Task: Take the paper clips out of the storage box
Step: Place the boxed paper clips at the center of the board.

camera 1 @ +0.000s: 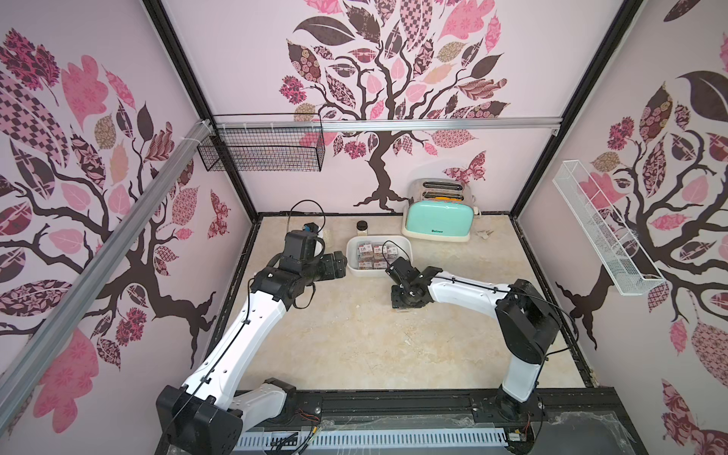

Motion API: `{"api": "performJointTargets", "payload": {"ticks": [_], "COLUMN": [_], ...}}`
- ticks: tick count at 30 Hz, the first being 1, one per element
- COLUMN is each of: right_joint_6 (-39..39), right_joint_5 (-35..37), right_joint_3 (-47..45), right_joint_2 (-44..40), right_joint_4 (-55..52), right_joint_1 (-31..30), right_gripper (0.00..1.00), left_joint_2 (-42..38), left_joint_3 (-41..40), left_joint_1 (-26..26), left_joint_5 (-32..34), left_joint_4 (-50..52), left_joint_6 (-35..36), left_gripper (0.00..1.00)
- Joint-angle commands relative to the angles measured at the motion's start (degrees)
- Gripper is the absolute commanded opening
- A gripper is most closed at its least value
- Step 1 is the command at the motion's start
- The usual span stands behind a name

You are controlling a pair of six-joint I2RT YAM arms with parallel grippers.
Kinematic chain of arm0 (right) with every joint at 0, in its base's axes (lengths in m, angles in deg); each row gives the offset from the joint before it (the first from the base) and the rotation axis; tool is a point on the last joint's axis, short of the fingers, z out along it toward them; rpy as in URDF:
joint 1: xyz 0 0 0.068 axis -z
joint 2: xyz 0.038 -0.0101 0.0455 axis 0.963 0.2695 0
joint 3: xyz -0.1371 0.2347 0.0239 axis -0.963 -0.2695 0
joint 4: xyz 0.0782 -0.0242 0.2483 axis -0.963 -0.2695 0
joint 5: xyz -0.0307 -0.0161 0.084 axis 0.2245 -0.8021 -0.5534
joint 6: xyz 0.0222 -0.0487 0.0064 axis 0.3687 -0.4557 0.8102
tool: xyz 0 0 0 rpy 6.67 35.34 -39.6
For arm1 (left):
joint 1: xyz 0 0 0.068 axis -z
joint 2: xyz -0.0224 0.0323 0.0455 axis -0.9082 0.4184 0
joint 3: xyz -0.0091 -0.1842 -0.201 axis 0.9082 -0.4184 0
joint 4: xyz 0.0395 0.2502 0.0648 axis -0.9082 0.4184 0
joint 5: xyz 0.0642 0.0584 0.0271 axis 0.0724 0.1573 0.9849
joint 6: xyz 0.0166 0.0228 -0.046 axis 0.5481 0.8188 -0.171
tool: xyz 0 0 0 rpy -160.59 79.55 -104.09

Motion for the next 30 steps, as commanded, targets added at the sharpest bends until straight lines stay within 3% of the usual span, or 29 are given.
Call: {"api": "performJointTargets", "payload": {"ticks": [1, 19, 30], "right_joint_6": [0.72, 0.0, -0.16], "right_joint_5": [0.78, 1.57, 1.69], "right_joint_3": [0.05, 0.17, -0.2], "right_joint_2": [-0.81, 4.65, 4.93], "right_joint_4": [1.59, 3.66, 3.21], "right_joint_1": [-0.18, -0.21, -0.16], "right_gripper": [0.42, 0.46, 0.6], "left_joint_2": [0.08, -0.37, -0.53], "left_joint_3": [-0.68, -1.08, -1.7], "left_joint_1": [0.29, 0.47, 0.47], "left_joint_5": [0.35, 0.39, 0.44], "left_joint_4": [-0.97, -1.08, -1.5], "left_joint_6": [-0.02, -0.28, -0.46], "left_gripper": [0.88, 0.89, 0.91]}}
